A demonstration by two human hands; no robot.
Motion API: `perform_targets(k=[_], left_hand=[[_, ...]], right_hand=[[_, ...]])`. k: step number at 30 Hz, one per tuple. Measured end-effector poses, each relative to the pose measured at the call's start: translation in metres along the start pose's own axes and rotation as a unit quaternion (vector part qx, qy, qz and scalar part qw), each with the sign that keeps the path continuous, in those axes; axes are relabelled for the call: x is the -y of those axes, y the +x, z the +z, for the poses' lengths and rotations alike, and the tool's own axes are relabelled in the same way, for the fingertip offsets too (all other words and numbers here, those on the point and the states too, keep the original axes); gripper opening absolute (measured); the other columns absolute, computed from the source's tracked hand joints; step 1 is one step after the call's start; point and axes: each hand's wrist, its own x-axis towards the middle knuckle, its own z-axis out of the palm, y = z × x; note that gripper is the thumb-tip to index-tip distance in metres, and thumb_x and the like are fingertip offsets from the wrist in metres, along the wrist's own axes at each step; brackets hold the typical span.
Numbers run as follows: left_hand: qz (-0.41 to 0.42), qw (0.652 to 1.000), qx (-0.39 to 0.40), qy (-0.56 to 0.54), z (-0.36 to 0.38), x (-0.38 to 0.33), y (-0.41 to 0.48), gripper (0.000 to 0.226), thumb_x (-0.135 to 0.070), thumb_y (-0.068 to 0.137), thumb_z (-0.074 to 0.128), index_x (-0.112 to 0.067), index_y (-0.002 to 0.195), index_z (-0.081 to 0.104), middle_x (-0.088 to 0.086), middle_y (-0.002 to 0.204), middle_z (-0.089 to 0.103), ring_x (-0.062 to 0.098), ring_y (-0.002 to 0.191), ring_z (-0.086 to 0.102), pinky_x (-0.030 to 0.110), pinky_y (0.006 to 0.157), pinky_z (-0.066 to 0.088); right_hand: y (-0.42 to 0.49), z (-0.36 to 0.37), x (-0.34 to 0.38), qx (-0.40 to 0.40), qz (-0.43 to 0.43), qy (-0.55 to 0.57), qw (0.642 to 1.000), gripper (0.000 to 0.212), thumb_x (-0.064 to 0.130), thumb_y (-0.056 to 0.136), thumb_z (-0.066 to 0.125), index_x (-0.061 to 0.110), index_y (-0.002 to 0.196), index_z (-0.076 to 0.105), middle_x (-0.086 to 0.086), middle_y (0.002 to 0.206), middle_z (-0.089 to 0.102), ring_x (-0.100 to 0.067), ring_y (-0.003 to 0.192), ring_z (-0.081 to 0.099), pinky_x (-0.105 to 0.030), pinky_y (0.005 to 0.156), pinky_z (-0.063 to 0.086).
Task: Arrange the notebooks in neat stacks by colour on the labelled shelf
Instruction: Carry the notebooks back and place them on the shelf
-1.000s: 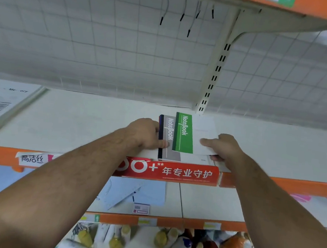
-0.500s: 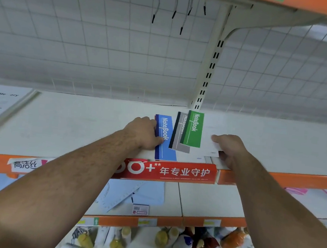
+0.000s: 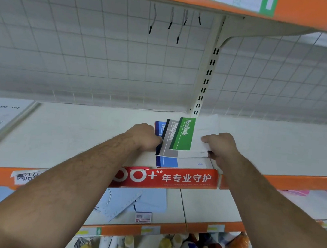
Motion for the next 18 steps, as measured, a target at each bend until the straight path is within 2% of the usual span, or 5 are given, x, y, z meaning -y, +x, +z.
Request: perform_targets(k=[4,8,11,15,18], left_hand=[[-0.001,1.0,0.003,-0.017,-0.001,0.005,-0.001,0.027,-0.039,0.1,0.048,-0.019,0.083,0.056,-0.003,0.084,0.06,0.009,0.076,0.056,0.022,0.056,0.038],[0.015,0.999,0.029,-0.009,-0.005,0.012,-0.005,0.028,-0.028,0.1,0.047,-0.017,0.076,0.057,-0.002,0.081,0.059,0.009,0.074,0.056,0.021,0.056,0.037],[0.028,0.998,0.05,-0.029,-0.013,0.019,-0.008,0.023,-0.026,0.1,0.047,-0.016,0.083,0.06,-0.001,0.088,0.061,0.01,0.079,0.056,0.022,0.059,0.038],[0.021,0.994,0.017,-0.104,-0.027,0.034,-0.015,0.021,-0.019,0.097,0.05,-0.012,0.079,0.058,0.003,0.084,0.059,0.014,0.075,0.054,0.024,0.056,0.037],[0.004,0.983,0.013,-0.184,-0.035,0.052,-0.022,0.015,-0.009,0.093,0.05,-0.007,0.082,0.059,0.009,0.084,0.064,0.022,0.073,0.059,0.027,0.058,0.046]], right_hand=[[-0.011,0.023,0.001,0.037,0.028,0.013,0.999,0.01,-0.005,0.083,0.067,-0.004,0.091,0.061,-0.019,0.09,0.069,-0.034,0.076,0.07,-0.043,0.068,0.062],[-0.018,0.03,-0.001,0.011,0.029,-0.017,0.999,0.015,0.003,0.079,0.066,-0.003,0.091,0.061,-0.021,0.093,0.07,-0.04,0.083,0.07,-0.06,0.08,0.057],[-0.028,0.031,0.004,-0.008,0.03,-0.046,0.998,0.014,0.005,0.082,0.061,-0.002,0.094,0.061,-0.021,0.096,0.07,-0.038,0.084,0.07,-0.057,0.08,0.059],[-0.049,0.042,0.016,-0.004,0.03,0.002,1.0,0.011,-0.005,0.091,0.055,-0.001,0.101,0.056,-0.018,0.098,0.064,-0.031,0.08,0.065,-0.036,0.058,0.057],[-0.067,0.059,0.023,-0.002,0.011,0.007,1.0,0.01,-0.005,0.094,0.051,0.005,0.092,0.054,-0.014,0.096,0.063,-0.027,0.077,0.063,-0.034,0.058,0.057]])
